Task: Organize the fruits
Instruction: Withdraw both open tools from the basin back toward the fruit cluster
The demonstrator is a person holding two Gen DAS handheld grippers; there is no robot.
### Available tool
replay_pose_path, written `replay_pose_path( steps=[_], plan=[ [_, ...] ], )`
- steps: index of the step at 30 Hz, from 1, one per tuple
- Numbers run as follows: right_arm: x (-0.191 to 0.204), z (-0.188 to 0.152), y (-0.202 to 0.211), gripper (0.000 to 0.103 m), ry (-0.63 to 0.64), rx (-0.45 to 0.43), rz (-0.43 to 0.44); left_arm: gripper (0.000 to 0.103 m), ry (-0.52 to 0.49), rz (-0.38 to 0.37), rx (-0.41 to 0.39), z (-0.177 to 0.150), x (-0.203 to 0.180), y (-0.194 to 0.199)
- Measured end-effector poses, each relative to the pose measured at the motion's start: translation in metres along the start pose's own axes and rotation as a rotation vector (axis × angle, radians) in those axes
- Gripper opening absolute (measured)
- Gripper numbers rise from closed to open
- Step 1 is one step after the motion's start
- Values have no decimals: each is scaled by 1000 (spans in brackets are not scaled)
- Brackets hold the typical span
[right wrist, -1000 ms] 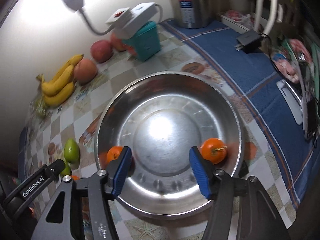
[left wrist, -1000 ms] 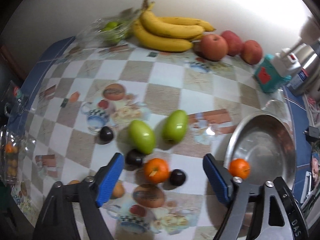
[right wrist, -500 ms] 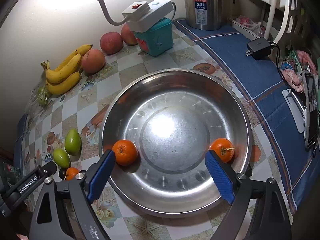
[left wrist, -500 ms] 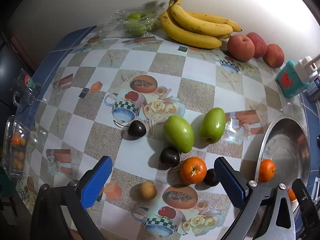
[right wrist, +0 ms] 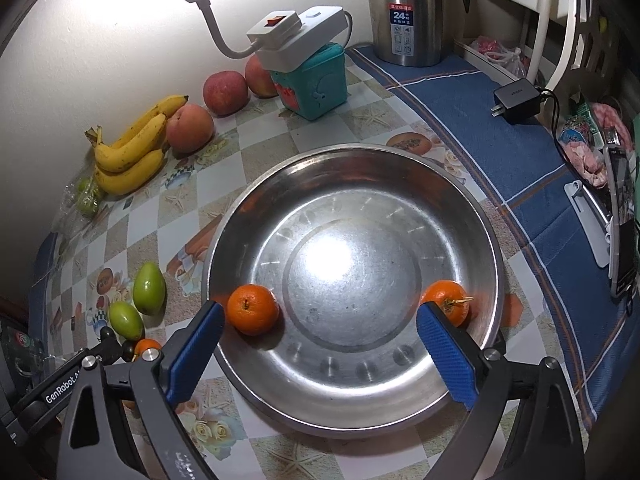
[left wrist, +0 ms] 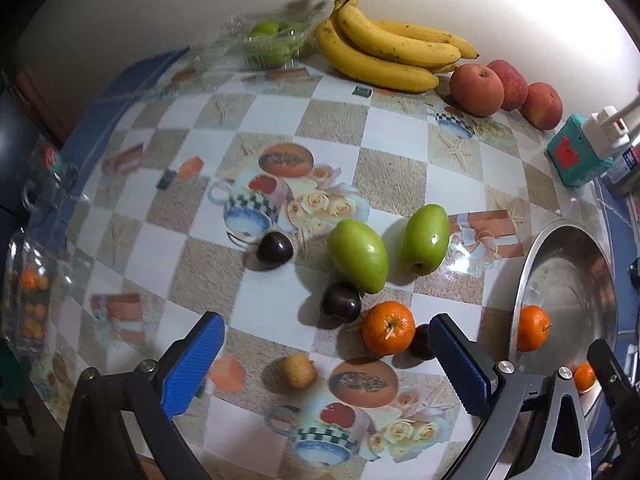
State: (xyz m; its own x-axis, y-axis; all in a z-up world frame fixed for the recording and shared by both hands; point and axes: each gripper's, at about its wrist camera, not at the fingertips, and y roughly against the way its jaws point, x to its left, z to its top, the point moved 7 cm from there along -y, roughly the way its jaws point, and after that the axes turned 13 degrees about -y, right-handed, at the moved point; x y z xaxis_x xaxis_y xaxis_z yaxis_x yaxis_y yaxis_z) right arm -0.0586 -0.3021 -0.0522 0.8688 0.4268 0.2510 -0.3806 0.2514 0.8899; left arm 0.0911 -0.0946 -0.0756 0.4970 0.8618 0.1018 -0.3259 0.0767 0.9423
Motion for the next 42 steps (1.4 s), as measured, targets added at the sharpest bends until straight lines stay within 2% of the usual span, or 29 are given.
replay_pose_path(
  steps=[3, 7, 11, 15, 19, 31, 42],
  plan=[
    [7, -3, 0, 97, 13, 12, 12, 103, -34, 47, -29, 3, 4, 9],
    [18, -9, -2, 97, 57, 32, 18, 103, -44, 56, -48, 3, 12, 17],
    [26, -16, -1, 97, 71, 50, 40, 103, -48, 62, -39, -2, 21, 19],
    [36, -22, -1, 97, 98, 59, 42, 103, -49, 46, -34, -9, 29, 17],
    [44, -29, 1, 97, 125, 64, 29, 103, -42, 63, -29, -16, 40, 14],
    [81, -61, 2, 97, 239, 101, 52, 103, 33, 18, -8, -30, 67, 7],
    [105, -87, -4, 97, 255, 168, 110, 103, 104, -31, 19, -41, 91, 0]
  ],
)
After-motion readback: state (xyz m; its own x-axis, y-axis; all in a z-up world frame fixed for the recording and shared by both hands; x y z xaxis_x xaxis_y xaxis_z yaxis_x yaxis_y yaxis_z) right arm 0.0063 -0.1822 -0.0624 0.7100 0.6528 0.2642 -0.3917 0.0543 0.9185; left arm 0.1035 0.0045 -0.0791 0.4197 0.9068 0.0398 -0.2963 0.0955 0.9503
